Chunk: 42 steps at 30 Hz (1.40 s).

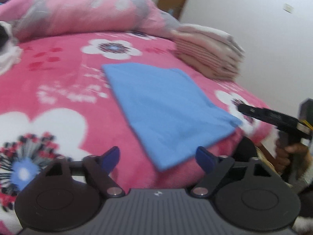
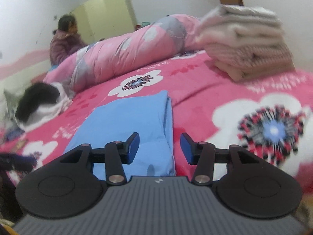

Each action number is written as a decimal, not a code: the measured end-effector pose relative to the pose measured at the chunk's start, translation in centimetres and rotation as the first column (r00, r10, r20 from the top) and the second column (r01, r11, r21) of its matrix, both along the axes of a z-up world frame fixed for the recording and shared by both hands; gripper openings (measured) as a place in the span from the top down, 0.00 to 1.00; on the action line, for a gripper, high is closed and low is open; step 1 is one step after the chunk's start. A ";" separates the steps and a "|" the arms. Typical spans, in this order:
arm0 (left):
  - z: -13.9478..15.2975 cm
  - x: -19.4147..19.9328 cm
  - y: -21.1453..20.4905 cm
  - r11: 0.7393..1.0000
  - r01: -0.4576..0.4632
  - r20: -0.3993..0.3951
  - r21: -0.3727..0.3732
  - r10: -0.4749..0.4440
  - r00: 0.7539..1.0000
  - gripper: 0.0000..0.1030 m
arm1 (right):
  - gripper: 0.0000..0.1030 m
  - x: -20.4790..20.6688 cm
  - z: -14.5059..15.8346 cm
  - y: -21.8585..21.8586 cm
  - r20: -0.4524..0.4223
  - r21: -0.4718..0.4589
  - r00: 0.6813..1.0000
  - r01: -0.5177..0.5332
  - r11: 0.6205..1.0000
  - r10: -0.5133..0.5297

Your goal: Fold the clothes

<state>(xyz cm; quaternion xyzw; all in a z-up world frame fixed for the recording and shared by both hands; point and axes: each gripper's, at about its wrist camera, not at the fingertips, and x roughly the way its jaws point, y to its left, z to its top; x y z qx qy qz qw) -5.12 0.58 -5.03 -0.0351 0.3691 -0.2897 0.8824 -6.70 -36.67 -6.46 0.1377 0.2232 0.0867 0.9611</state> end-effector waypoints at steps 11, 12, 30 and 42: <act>-1.5 0.3 -0.3 0.996 0.040 -0.118 -0.084 -0.050 0.992 0.44 | 0.56 -2.3 -2.2 -3.2 -0.055 0.254 0.997 0.071 0.965 -0.059; -1.6 0.5 -0.1 0.995 0.033 -0.132 -0.094 -0.046 0.990 0.44 | 0.56 -2.4 -2.4 -3.5 -0.060 0.281 0.996 0.077 0.957 -0.062; -2.9 2.4 -0.5 0.993 0.006 -0.202 -0.115 -0.029 0.979 0.65 | 0.65 -1.0 -5.2 -4.4 -0.128 0.455 0.992 0.069 0.888 -0.012; -2.5 2.4 0.3 0.990 -0.006 -0.168 -0.144 -0.019 0.986 0.95 | 0.93 -0.9 -3.5 -2.8 -0.061 0.347 0.998 0.025 0.938 -0.004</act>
